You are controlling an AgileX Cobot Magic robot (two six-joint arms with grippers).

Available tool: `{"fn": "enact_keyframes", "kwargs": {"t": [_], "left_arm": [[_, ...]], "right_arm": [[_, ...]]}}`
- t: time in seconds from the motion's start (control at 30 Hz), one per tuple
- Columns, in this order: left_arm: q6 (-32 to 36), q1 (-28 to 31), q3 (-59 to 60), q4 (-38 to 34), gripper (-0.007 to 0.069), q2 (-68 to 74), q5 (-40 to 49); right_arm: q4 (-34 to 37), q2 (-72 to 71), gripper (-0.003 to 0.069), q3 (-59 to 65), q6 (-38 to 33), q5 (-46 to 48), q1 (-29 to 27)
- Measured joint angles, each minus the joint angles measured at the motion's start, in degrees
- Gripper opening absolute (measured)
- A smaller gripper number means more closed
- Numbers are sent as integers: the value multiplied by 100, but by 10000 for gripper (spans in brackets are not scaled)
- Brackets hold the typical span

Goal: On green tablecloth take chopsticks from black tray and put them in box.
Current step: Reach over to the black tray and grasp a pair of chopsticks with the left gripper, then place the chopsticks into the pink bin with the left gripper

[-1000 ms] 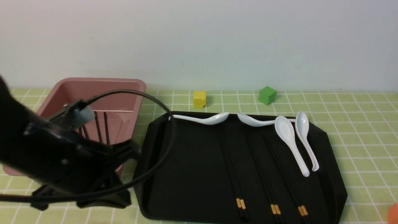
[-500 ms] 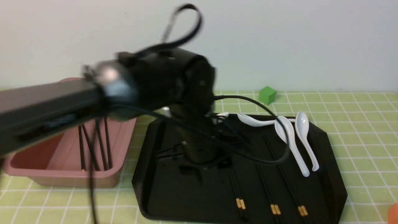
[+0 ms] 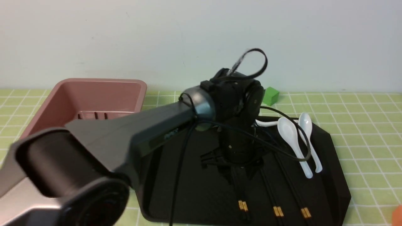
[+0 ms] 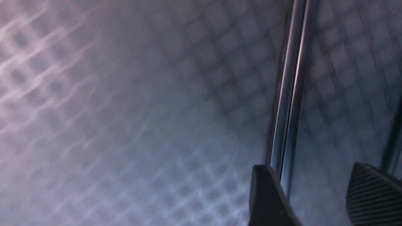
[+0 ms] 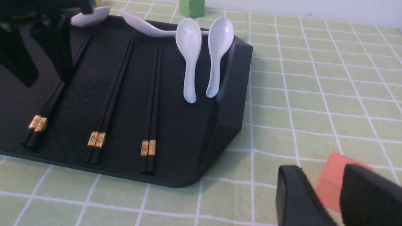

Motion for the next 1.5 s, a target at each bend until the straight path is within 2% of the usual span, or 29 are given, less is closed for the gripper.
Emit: {"fn": "enact_keyframes", "kwargs": {"t": [0.37, 0.53, 0.57, 0.6, 0.8, 0.97, 1.07, 1.23, 1.27, 1.3, 1.37, 1.47, 1.5], "left_arm": [[13, 0, -339, 34, 311, 452, 133], [212, 0, -346, 42, 181, 442, 250], [317, 0, -373, 48, 118, 434, 307], [383, 0, -414, 48, 99, 427, 350], [932, -6, -1008, 48, 106, -40, 497], [1473, 118, -1360, 257, 106, -1404, 535], [1703, 414, -1100, 285, 106, -1946, 547], [1822, 1131, 378, 390, 106, -2879, 588], [1828, 1472, 1017, 440, 106, -3196, 616], [1828, 1512, 1081, 448, 106, -3229, 616], [1835, 2044, 1754, 630, 106, -3568, 637], [1835, 2466, 2086, 822, 106, -3677, 637], [1835, 2787, 2274, 923, 106, -3689, 590]], "right_arm": [[0, 0, 239, 0, 0, 0, 0], [0, 0, 239, 0, 0, 0, 0], [0, 0, 239, 0, 0, 0, 0], [0, 0, 239, 0, 0, 0, 0], [0, 0, 239, 0, 0, 0, 0], [0, 0, 239, 0, 0, 0, 0], [0, 0, 239, 0, 0, 0, 0], [0, 0, 239, 0, 0, 0, 0], [0, 0, 239, 0, 0, 0, 0], [0, 0, 239, 0, 0, 0, 0], [0, 0, 239, 0, 0, 0, 0], [0, 0, 239, 0, 0, 0, 0], [0, 0, 239, 0, 0, 0, 0]]}}
